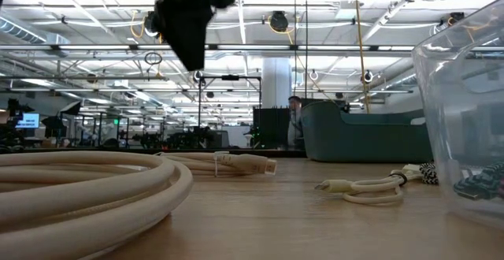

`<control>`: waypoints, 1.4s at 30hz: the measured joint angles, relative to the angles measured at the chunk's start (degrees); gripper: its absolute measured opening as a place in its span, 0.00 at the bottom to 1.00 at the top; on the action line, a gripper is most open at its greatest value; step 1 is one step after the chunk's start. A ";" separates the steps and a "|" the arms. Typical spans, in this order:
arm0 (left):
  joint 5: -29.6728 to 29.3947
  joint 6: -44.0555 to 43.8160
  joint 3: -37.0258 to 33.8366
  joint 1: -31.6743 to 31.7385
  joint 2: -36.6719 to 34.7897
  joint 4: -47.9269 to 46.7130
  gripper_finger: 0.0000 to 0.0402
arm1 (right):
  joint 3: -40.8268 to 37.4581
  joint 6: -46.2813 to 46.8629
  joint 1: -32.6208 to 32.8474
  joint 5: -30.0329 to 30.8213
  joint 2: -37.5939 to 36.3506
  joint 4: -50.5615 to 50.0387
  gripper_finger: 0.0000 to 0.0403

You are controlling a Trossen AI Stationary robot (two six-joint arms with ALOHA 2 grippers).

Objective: Pick & Place USB Port
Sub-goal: Put the top brown HDMI cable into the blue bin

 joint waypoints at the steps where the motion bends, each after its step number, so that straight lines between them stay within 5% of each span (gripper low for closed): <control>1: 2.16 0.58 -2.11 0.82 0.00 3.27 0.36 | 0.00 -0.01 0.04 0.83 -0.63 -1.23 0.39; 5: 10.18 7.81 -6.56 2.99 0.02 14.31 0.36 | 0.00 -0.60 0.00 1.22 -1.90 -4.38 0.39; 10: 14.36 28.76 -6.53 2.04 0.00 13.75 0.36 | -1.56 -3.12 0.02 1.02 -1.97 -5.13 0.39; 22: 25.91 34.00 -6.49 -1.95 5.62 12.90 0.36 | -12.80 -1.36 -2.33 1.10 -5.38 -5.48 0.39; 35: 10.64 42.44 -6.51 -7.83 10.47 12.45 0.36 | -20.49 0.88 -8.91 1.34 -17.78 3.12 0.39; 42: 15.92 43.06 -6.49 -7.47 11.42 11.03 0.36 | -24.11 1.71 -10.15 1.01 -20.64 7.70 0.39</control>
